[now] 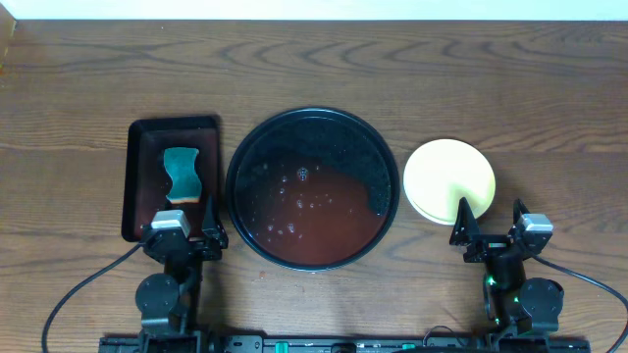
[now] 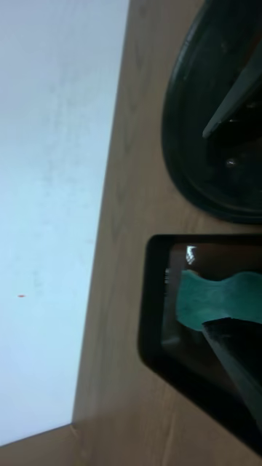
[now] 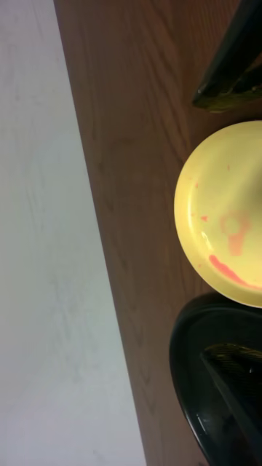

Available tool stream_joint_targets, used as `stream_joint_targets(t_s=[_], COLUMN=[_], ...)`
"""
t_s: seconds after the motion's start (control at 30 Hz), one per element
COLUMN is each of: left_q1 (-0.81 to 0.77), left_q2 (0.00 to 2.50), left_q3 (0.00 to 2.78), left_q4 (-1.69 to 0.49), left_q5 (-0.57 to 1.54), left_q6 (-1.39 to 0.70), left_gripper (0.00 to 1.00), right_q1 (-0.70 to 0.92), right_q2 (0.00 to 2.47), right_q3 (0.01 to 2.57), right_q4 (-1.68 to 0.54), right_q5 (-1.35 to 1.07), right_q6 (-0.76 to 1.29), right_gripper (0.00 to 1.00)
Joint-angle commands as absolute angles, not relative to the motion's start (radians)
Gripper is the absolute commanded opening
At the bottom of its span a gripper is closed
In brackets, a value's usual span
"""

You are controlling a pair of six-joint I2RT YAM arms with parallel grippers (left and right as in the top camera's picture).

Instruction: Clean dirty plates on tray and stack at the side

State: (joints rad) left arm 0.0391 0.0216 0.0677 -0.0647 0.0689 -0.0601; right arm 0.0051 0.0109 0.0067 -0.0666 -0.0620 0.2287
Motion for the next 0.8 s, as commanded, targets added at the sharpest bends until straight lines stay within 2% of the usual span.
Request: stream_joint_targets(t_s=[0.0,0.77], left_q1=[0.043,0.043], left_q2=[0.001,0.005], left_q3=[0.022,0.004], left_q4=[-0.035,-0.066], left_q5=[0.070,0.060], left_q6=[-0.037,-0.008], left_gripper=[0.76,0.76], right_q1=[0.015,0.015], right_q2=[0.005,0.005], right_q3=[0.006,0.006], right_q4=[-0.071,-0.071], right_q5=[-0.057,-0.057], right_q6=[0.219,0.219], right_gripper=[0.99,0.99])
